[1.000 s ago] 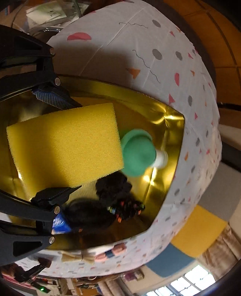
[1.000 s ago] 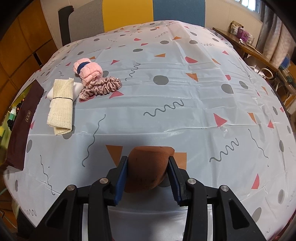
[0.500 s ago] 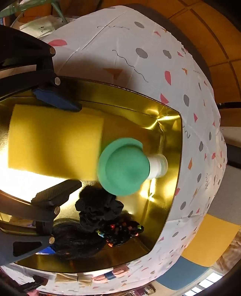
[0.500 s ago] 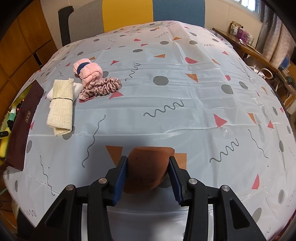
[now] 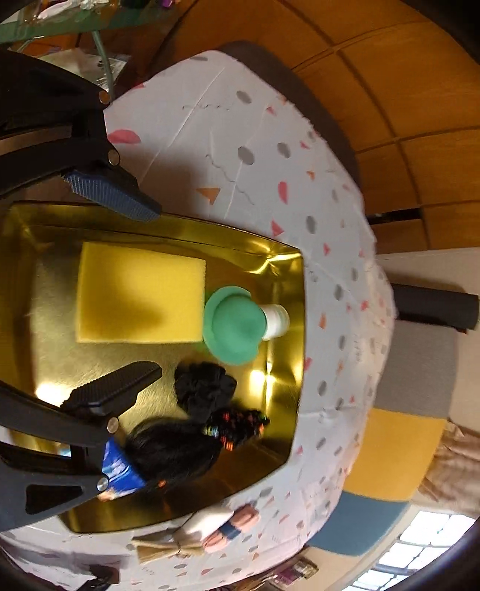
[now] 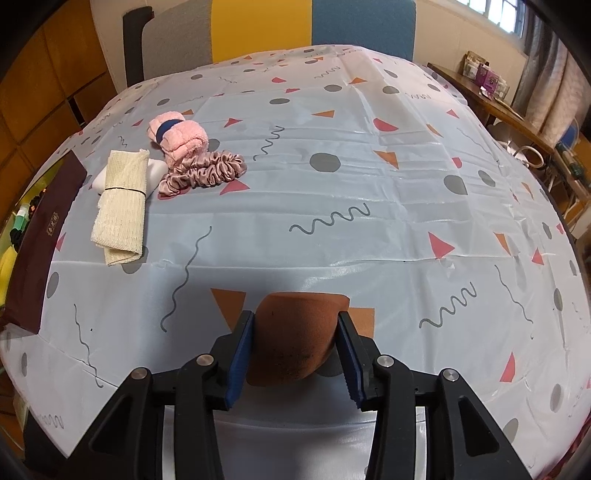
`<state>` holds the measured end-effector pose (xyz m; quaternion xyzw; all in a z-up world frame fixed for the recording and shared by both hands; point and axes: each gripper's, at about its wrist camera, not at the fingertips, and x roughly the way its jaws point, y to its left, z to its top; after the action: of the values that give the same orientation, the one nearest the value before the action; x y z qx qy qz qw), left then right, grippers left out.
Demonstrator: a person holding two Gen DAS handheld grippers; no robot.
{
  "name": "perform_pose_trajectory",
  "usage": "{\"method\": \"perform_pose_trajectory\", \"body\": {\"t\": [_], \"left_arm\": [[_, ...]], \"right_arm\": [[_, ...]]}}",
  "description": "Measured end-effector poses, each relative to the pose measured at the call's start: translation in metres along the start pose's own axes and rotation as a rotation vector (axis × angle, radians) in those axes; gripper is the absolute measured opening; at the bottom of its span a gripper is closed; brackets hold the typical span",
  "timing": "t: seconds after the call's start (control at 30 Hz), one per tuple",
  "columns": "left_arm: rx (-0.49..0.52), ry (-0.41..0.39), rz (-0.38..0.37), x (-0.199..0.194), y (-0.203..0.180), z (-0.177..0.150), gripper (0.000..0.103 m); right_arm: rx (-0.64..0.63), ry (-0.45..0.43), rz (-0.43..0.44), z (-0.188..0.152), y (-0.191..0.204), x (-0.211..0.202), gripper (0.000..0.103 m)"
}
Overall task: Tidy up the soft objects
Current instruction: 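Carry the yellow sponge into the gold tray and release it with the left tool, then carry the brown pad into the gold tray and release it with the right tool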
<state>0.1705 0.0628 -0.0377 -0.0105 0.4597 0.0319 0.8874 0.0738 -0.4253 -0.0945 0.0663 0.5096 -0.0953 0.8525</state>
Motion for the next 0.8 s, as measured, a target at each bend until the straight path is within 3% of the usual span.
{"method": "perform_pose_trajectory", "body": {"t": [0.43,0.8], "left_arm": [[0.015,-0.125,-0.059,-0.059,-0.012,-0.031,0.08],[-0.003,-0.131,-0.087,-0.064,-0.001,-0.047,0.08]], "right_arm": [[-0.031,-0.04,-0.041,-0.002,0.007,0.001,0.043],[0.0,-0.048,-0.069,0.006,0.011,-0.004,0.038]]}}
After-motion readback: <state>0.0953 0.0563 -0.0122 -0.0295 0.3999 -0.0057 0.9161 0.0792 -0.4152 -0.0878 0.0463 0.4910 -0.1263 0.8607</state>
